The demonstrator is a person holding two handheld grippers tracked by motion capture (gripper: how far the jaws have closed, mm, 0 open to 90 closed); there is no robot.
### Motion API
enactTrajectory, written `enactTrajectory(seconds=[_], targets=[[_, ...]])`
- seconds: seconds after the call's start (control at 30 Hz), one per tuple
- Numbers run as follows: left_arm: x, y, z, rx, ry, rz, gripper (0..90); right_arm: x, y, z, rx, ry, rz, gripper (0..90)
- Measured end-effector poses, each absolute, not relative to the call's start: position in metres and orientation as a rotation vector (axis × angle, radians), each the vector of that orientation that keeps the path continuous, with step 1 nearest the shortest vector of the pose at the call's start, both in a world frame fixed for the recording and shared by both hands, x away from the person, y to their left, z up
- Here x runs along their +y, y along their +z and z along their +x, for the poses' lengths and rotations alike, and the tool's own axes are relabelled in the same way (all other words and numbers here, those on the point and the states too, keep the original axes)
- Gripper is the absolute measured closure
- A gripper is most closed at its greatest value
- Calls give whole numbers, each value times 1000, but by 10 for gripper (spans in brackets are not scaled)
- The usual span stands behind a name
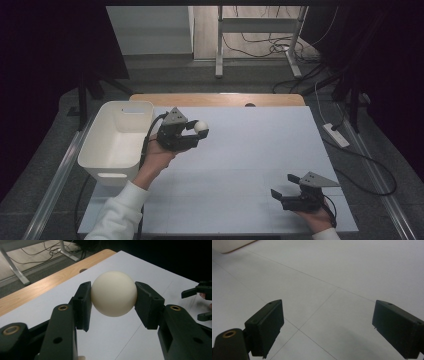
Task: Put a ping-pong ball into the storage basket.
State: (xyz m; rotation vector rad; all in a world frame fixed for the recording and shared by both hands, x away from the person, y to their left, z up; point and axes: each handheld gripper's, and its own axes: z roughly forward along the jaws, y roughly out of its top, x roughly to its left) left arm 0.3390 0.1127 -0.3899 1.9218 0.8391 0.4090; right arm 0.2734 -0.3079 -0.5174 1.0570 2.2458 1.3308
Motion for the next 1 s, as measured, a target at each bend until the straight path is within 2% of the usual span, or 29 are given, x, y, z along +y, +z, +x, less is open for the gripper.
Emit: enactTrajectory(seconds=[1.0], targets=[[146, -388, 339, 919, 457, 1896, 507, -309, -517, 274, 2243, 1329, 1063, 105]])
